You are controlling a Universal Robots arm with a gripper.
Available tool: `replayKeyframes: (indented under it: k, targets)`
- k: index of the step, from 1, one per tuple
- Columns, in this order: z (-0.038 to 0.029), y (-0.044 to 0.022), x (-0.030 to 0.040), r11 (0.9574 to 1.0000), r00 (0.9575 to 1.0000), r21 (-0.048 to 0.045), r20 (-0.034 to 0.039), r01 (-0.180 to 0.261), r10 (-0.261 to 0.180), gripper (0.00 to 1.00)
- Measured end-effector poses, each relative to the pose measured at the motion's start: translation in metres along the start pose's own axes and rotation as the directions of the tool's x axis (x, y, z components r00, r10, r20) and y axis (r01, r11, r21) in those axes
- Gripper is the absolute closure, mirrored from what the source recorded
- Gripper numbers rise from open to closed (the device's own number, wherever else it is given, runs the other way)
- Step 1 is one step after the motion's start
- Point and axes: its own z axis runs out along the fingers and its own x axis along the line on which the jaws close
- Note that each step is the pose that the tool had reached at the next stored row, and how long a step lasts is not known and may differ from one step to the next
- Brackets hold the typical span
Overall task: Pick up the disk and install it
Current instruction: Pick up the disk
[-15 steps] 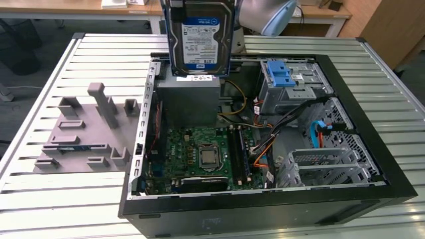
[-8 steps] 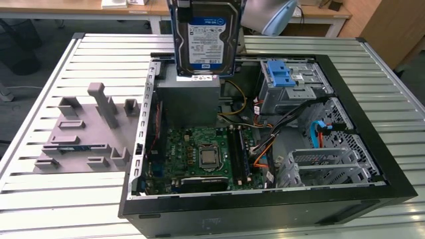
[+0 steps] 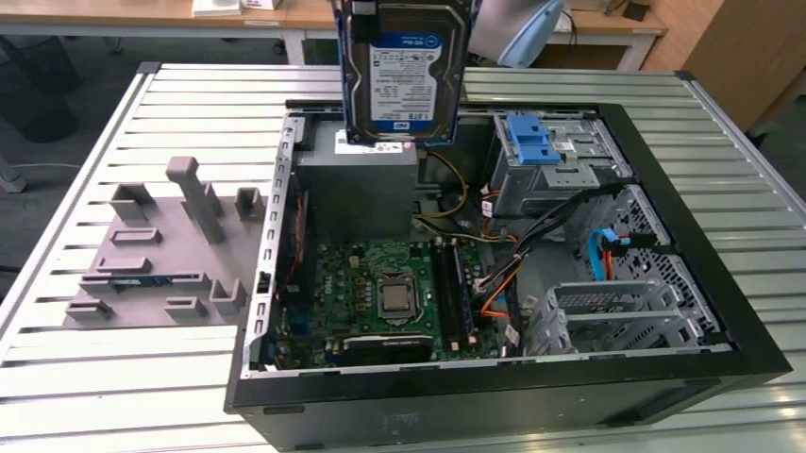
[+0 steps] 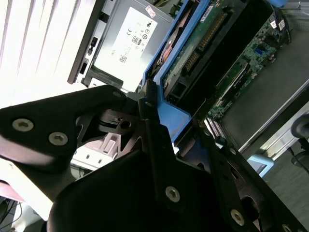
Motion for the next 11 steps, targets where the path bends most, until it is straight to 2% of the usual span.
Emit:
replayKeyframes:
  k: [11]
  targets:
    - [0.0003, -0.0158, -0.0004, 1.0, 1.0, 0.0, 0.0, 0.0, 0.0, 0.64]
